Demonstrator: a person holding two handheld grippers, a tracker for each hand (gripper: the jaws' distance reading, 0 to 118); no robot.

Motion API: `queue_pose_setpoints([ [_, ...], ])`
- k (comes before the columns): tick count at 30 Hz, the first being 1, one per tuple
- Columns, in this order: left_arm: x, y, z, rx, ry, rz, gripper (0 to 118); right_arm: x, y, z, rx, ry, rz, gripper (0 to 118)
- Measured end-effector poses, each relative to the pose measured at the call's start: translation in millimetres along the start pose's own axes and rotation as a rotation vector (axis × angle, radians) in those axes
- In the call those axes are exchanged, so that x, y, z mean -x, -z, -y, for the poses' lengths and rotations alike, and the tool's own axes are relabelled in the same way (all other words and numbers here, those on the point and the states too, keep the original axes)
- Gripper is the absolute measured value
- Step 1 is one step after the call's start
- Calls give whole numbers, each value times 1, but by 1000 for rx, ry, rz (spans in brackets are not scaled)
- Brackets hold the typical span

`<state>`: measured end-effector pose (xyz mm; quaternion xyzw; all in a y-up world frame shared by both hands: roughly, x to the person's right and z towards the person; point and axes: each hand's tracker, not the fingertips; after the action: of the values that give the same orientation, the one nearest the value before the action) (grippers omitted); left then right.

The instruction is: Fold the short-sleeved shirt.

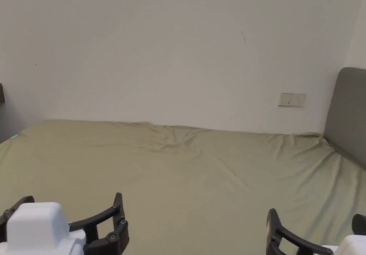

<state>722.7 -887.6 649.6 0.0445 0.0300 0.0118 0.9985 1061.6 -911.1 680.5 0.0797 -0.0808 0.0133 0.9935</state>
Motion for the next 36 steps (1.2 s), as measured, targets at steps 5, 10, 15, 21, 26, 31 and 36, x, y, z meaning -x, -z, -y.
queue_pose_setpoints([
  [5,2,5,1,40,-12,-2,118,-1,-2,-10,-23,64,16,118],
  [10,-2,1,-4,51,-89,41,118,-2,-1,-12,-25,59,26,118],
  [15,1,-3,-9,37,-110,28,118,-4,-2,-11,-28,85,30,118],
  [21,0,-5,-13,32,-25,21,118,-3,0,-10,-4,51,35,118],
  [26,-3,-5,-14,18,-10,20,118,2,-1,-8,13,25,6,118],
  [31,-3,-5,-13,22,-42,25,118,3,-2,-8,10,25,-1,118],
  [36,-5,-5,-15,44,-48,34,118,4,-2,-9,19,17,-15,118],
])
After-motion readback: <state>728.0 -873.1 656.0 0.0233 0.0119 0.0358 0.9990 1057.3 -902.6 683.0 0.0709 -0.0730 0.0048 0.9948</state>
